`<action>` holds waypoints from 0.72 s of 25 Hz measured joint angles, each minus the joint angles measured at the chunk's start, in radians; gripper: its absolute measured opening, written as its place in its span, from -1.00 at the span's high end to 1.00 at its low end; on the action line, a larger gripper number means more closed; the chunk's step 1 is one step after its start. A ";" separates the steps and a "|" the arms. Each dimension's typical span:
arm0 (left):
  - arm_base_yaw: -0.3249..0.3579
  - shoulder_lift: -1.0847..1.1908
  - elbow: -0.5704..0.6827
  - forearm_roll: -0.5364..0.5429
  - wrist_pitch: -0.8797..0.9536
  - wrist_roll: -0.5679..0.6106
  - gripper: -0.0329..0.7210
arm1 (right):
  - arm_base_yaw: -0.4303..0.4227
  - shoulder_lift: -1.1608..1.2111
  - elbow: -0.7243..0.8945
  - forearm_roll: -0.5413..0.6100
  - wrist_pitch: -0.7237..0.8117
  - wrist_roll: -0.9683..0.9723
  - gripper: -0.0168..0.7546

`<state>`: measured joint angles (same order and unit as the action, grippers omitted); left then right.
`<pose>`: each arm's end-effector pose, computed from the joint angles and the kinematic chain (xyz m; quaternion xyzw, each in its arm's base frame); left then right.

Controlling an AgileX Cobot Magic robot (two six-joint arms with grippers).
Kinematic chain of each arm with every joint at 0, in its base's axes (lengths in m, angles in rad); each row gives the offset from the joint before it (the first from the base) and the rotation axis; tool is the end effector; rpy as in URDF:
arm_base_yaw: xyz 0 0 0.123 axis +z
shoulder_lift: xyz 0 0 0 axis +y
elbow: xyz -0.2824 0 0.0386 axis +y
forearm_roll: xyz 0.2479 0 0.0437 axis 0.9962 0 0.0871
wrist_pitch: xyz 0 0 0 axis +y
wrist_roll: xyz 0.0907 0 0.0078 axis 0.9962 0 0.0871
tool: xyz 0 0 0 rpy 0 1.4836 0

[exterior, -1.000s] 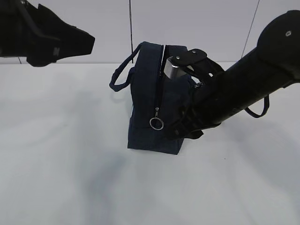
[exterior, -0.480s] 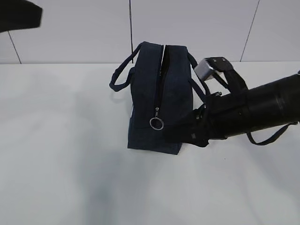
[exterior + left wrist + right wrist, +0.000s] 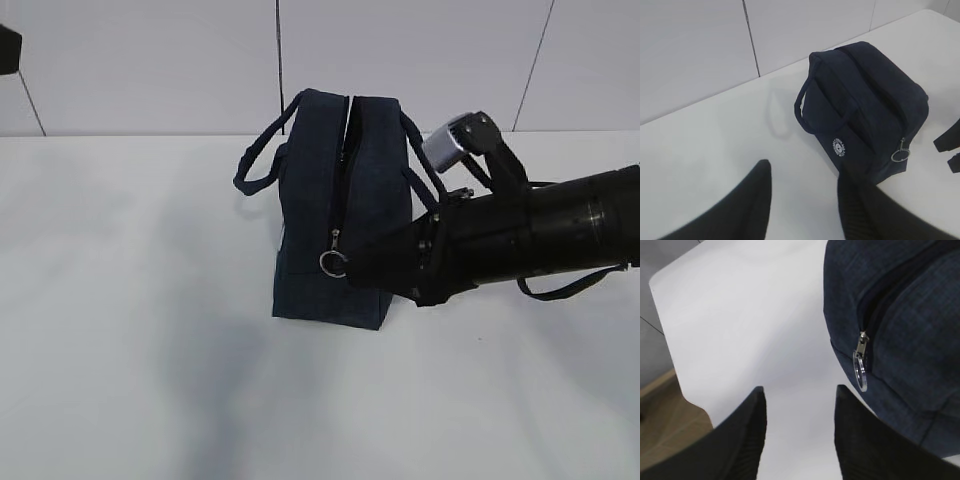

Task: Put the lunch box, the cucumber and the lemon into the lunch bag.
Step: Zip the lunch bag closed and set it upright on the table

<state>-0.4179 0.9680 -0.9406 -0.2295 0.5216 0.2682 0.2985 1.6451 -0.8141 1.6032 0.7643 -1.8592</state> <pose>0.1805 -0.0915 0.3749 0.2329 0.8136 -0.1396 0.5141 0.2763 0.1510 0.2052 -0.3753 0.7716 0.3494 0.3766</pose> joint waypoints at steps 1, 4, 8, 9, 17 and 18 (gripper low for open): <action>0.000 0.000 0.011 0.002 -0.010 0.000 0.07 | 0.000 0.000 0.000 -0.002 -0.005 -0.033 0.05; 0.000 0.000 0.046 0.007 -0.049 0.000 0.07 | 0.000 0.012 0.000 -0.020 -0.022 -0.130 -0.01; 0.000 0.002 0.067 0.009 -0.083 0.000 0.07 | 0.000 0.059 0.000 -0.027 -0.027 -0.179 -0.18; 0.000 0.006 0.067 0.009 -0.088 0.000 0.07 | 0.000 0.074 0.000 -0.021 -0.028 -0.192 -0.22; 0.000 0.047 0.067 0.017 -0.106 0.000 0.07 | 0.000 0.144 0.000 0.171 -0.037 -0.347 -0.27; 0.000 0.052 0.067 0.021 -0.107 0.000 0.07 | 0.000 0.150 0.000 0.182 -0.037 -0.362 -0.27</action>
<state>-0.4179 1.0199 -0.8736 -0.2083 0.4142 0.2682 0.2985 1.7951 -0.8141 1.7848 0.7275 -2.2214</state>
